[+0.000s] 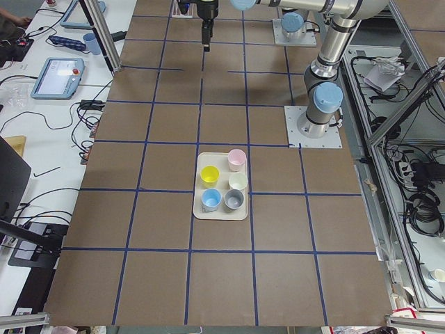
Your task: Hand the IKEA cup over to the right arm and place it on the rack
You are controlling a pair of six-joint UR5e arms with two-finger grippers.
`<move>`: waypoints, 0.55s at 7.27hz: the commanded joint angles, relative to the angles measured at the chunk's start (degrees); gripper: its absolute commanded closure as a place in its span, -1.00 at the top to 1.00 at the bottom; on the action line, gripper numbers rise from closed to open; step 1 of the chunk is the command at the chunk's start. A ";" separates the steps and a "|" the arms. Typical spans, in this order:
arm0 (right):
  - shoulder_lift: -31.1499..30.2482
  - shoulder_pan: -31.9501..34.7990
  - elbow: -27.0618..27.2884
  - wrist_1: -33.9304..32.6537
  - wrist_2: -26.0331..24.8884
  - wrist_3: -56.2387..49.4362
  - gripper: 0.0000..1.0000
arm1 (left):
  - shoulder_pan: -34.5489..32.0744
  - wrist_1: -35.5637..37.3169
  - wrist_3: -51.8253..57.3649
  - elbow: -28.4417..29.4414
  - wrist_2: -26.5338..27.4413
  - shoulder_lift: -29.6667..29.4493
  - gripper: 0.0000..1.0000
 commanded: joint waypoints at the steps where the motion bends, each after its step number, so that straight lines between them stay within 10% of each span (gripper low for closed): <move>1: 0.20 0.00 0.03 0.26 0.11 -0.02 0.89 | 0.07 0.09 0.00 0.01 0.08 0.04 1.00; 4: -0.67 0.00 -0.05 1.40 -0.15 -0.11 1.00 | 1.12 0.26 -1.74 0.10 -4.29 0.04 1.00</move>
